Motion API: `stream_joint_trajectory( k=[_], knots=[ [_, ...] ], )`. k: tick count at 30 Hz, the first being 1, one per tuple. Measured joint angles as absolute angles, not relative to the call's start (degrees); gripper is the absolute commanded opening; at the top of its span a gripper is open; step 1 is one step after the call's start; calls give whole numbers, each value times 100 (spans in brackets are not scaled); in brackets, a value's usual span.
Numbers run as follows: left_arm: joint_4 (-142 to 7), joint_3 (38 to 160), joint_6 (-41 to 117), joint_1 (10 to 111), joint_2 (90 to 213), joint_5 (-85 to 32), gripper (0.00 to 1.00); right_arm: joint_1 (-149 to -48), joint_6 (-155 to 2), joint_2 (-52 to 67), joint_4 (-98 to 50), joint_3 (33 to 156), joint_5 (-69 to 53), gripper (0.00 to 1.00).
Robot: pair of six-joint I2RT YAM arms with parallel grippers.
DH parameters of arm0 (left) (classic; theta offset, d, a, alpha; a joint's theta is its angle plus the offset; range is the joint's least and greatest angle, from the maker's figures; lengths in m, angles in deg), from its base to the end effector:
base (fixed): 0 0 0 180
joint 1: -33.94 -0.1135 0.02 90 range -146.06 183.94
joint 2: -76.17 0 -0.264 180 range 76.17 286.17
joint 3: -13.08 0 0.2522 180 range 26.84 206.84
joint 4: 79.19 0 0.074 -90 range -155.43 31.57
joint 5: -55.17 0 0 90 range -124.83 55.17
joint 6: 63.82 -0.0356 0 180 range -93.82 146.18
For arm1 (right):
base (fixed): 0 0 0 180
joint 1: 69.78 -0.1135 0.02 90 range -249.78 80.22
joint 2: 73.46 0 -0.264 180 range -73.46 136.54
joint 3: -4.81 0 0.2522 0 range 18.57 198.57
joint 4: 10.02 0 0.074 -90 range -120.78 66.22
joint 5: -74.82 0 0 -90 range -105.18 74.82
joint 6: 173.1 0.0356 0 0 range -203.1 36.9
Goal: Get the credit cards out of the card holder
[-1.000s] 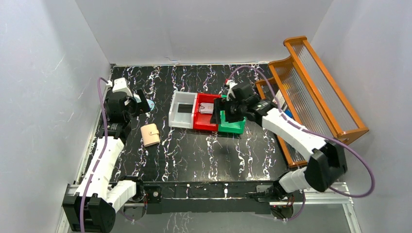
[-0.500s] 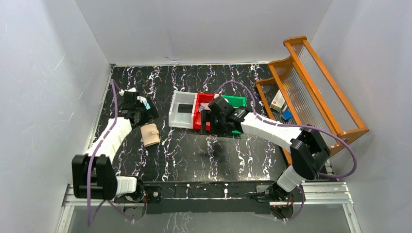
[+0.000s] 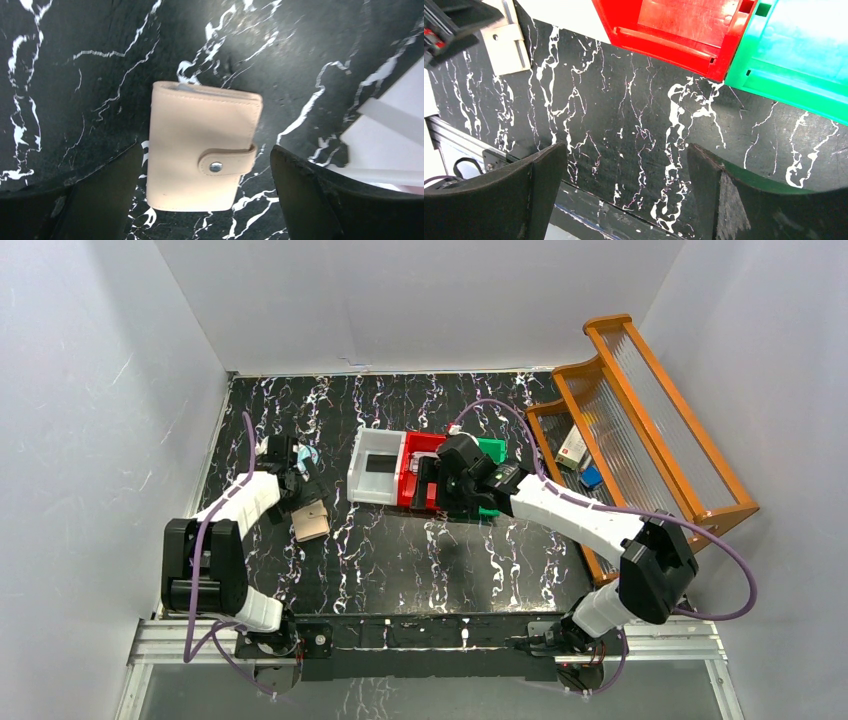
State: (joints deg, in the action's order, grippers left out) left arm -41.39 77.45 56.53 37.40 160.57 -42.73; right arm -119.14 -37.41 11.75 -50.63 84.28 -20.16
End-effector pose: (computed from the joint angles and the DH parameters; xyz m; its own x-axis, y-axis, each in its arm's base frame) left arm 0.2891 -0.0126 0.1974 -0.7224 -0.4577 -0.5183 -0.4384 0.8828 -0.1686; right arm 0.2137 0.2442 0.2721 -0.8422 0.1133 -0.5271 -0.1636 0.8779 0.4500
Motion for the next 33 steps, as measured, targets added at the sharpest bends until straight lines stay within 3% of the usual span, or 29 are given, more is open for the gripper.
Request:
stream_joint_trajectory(
  k=[3, 10, 15, 21, 27, 33],
  knots=[
    [-4142, 7518, 5697, 3740, 16057, -4317, 91, -11914, -3675, 1064, -5020, 8332, -2042, 98],
    [-4212, 7249, 5834, 3740, 16039, -4122, 68, -11914, -3539, 1018, -5041, 8109, -2066, 98],
    [-4336, 7024, 5922, 3721, 15797, -3982, 61, -11914, -3384, 790, -5068, 7950, -2068, 98],
    [-4415, 6493, 6116, 3972, 15189, -3700, 60, -11914, -3205, 279, -5063, 7526, -2094, 98],
    [-4174, 5901, 6750, 5329, 14225, -3539, 61, -11914, -3089, -51, -5083, 7204, -2171, 98],
    [-3864, 5885, 7238, 6615, 14005, -3394, 80, -11914, -3006, -263, -5135, 7148, -2501, 98]
  ],
)
